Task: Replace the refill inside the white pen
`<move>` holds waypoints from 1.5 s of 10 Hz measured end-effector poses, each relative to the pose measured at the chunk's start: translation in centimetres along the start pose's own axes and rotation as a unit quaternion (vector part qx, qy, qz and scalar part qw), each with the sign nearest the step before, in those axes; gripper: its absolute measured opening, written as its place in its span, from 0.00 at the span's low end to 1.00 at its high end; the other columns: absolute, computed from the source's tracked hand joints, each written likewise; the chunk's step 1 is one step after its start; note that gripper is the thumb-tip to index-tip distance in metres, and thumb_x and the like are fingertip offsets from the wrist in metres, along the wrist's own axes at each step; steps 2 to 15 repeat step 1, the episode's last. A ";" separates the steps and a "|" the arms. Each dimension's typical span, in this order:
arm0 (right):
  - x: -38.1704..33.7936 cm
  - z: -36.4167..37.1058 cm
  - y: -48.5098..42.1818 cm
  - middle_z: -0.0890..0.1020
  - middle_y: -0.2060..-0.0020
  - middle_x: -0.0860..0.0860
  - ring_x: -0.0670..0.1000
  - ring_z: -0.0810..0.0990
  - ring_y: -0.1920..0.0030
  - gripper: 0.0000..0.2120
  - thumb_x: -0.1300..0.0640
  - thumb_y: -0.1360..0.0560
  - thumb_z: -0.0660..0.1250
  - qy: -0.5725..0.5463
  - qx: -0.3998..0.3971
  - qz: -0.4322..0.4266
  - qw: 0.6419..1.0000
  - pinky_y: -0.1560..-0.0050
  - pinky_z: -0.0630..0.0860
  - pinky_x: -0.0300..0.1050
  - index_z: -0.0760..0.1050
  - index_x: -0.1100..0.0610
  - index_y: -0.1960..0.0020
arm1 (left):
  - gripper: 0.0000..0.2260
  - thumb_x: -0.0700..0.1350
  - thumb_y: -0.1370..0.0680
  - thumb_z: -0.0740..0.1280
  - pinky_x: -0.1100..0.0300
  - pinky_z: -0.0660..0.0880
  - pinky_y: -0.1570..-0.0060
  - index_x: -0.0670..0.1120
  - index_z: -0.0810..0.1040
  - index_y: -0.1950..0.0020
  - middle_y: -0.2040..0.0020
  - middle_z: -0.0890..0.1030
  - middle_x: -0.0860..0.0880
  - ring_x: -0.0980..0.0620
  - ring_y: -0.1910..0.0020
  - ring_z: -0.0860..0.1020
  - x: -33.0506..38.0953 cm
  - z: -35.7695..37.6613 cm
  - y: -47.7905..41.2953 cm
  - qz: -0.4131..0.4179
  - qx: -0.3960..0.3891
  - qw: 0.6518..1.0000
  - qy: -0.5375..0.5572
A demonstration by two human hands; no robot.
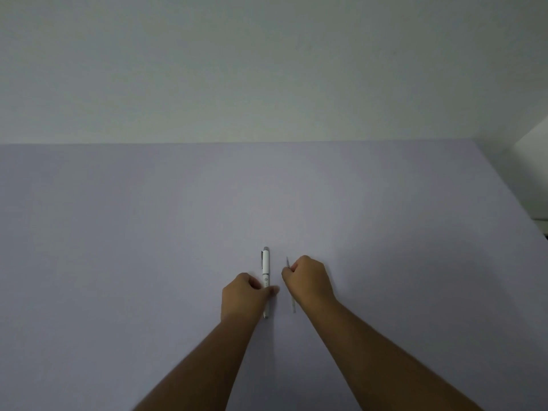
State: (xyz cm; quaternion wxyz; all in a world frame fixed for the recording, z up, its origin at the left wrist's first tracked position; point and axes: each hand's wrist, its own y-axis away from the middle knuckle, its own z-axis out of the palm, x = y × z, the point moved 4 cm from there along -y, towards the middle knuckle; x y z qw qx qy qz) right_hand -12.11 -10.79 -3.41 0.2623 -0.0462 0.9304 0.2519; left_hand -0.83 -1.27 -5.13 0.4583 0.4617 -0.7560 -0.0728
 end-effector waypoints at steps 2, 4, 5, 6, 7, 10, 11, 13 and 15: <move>-0.1 -0.4 0.1 0.82 0.57 0.57 0.57 0.80 0.57 0.15 0.50 0.25 0.61 -0.021 0.024 0.001 1.000 0.57 0.77 0.47 0.76 0.62 0.54 | 0.17 0.58 0.34 0.75 0.64 0.68 0.71 0.47 0.75 0.60 0.65 0.78 0.50 0.54 0.68 0.75 0.3 -0.6 0.3 0.008 0.010 1.000 0.008; -0.1 -0.4 0.1 0.82 0.57 0.57 0.57 0.80 0.57 0.15 0.50 0.25 0.61 -0.021 0.024 0.001 1.000 0.57 0.77 0.47 0.76 0.62 0.54 | 0.17 0.58 0.34 0.75 0.64 0.68 0.71 0.47 0.75 0.60 0.65 0.78 0.50 0.54 0.68 0.75 0.3 -0.6 0.3 0.008 0.010 1.000 0.008; -0.1 -0.4 0.1 0.82 0.57 0.57 0.57 0.80 0.57 0.15 0.50 0.25 0.61 -0.021 0.024 0.001 1.000 0.57 0.77 0.47 0.76 0.62 0.54 | 0.17 0.58 0.34 0.75 0.64 0.68 0.71 0.47 0.75 0.60 0.65 0.78 0.50 0.54 0.68 0.75 0.3 -0.6 0.3 0.008 0.010 1.000 0.008; -0.1 -0.4 0.1 0.82 0.57 0.57 0.57 0.80 0.57 0.15 0.50 0.25 0.61 -0.021 0.024 0.001 1.000 0.57 0.77 0.47 0.76 0.62 0.54 | 0.17 0.58 0.34 0.75 0.64 0.68 0.71 0.47 0.75 0.60 0.65 0.78 0.50 0.54 0.68 0.75 0.3 -0.6 0.3 0.008 0.010 1.000 0.008; -0.1 -0.4 0.1 0.82 0.57 0.57 0.57 0.80 0.57 0.15 0.50 0.25 0.61 -0.021 0.024 0.001 1.000 0.57 0.77 0.47 0.76 0.62 0.54 | 0.17 0.58 0.34 0.75 0.64 0.68 0.71 0.47 0.75 0.60 0.65 0.78 0.50 0.54 0.68 0.75 0.3 -0.6 0.3 0.008 0.010 1.000 0.008; -0.1 -0.4 0.1 0.82 0.57 0.57 0.57 0.80 0.57 0.15 0.50 0.25 0.61 -0.021 0.024 0.001 1.000 0.57 0.77 0.47 0.76 0.62 0.54 | 0.17 0.58 0.34 0.75 0.64 0.68 0.71 0.47 0.75 0.60 0.65 0.78 0.50 0.54 0.68 0.75 0.3 -0.6 0.3 0.008 0.010 1.000 0.008; -0.1 -0.4 0.1 0.82 0.57 0.57 0.57 0.80 0.57 0.15 0.50 0.25 0.61 -0.021 0.024 0.001 1.000 0.57 0.77 0.47 0.76 0.62 0.54 | 0.17 0.58 0.34 0.75 0.64 0.68 0.71 0.47 0.75 0.60 0.65 0.78 0.50 0.54 0.68 0.75 0.3 -0.6 0.3 0.008 0.010 1.000 0.008; -0.1 -0.4 0.1 0.82 0.57 0.57 0.57 0.80 0.57 0.15 0.50 0.25 0.61 -0.021 0.024 0.001 1.000 0.57 0.77 0.47 0.76 0.62 0.54 | 0.17 0.58 0.34 0.75 0.64 0.68 0.71 0.47 0.75 0.60 0.65 0.78 0.50 0.54 0.68 0.75 0.3 -0.6 0.3 0.008 0.010 1.000 0.008; -0.1 -0.4 0.1 0.82 0.57 0.57 0.57 0.80 0.57 0.15 0.50 0.25 0.61 -0.021 0.024 0.001 1.000 0.57 0.77 0.47 0.76 0.62 0.54 | 0.17 0.58 0.34 0.75 0.64 0.68 0.71 0.47 0.75 0.60 0.65 0.78 0.50 0.54 0.68 0.75 0.3 -0.6 0.3 0.008 0.010 1.000 0.008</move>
